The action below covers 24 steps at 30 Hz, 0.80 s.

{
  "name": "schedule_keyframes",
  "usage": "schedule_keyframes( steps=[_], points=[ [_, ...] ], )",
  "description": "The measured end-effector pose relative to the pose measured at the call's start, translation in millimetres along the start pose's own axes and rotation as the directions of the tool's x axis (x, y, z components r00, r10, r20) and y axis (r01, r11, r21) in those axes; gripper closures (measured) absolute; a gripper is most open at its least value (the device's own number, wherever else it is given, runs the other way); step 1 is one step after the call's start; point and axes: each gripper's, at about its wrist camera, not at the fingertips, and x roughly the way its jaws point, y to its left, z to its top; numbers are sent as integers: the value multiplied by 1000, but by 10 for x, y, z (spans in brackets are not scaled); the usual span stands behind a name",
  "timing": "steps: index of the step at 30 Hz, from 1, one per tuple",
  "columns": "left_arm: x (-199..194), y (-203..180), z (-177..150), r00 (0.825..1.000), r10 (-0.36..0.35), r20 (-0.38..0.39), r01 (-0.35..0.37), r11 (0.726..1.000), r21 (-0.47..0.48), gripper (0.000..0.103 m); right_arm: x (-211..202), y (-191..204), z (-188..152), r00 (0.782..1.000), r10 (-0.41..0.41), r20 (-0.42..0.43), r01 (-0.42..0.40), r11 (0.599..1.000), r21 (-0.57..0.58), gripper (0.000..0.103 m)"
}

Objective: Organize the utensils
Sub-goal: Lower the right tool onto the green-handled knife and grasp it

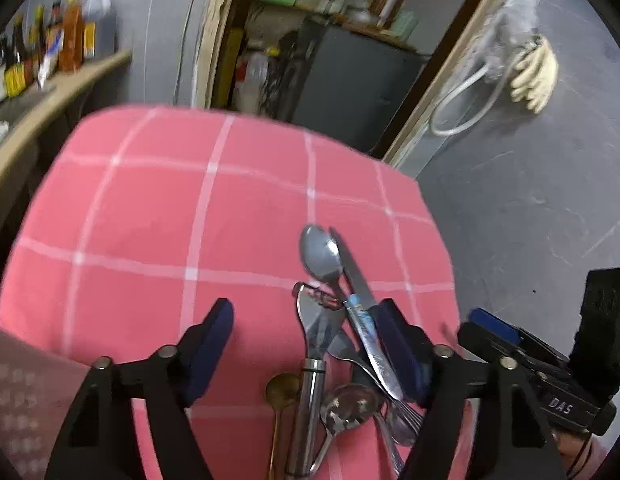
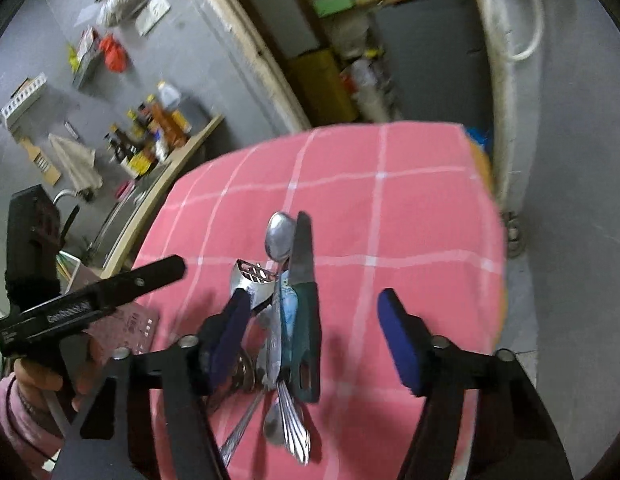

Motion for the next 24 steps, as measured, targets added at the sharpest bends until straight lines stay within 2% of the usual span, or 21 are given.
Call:
schedule_keyframes(
  steps=[2, 8, 12, 16, 18, 24],
  points=[
    [142, 45, 0, 999, -17, -39, 16, 1000, -26, 42, 215, 10, 49, 999, 21, -38, -22, 1000, -20, 58],
    [443, 129, -25, 988, -79, -129, 69, 994, -79, 66, 727, 50, 165, 986, 65, -151, -73, 996, -50, 72],
    [561, 120, -44, 980, -102, -171, 89, 992, -87, 70, 881, 142, 139, 972, 61, -226, -81, 994, -77, 73],
    [625, 113, -56, 977, -97, -188, 83, 993, -81, 78, 902, 222, 72, 967, 42, -251, -71, 992, -106, 75],
    [627, 103, -57, 976, -117, -184, 102, 991, -87, 86, 917, 238, 75, 967, 25, -255, -57, 991, -120, 77],
    [614, 53, 3, 976, -108, -189, 93, 992, -84, 88, 967, 220, 151, 944, 20, -331, -58, 993, -107, 79]
  ],
)
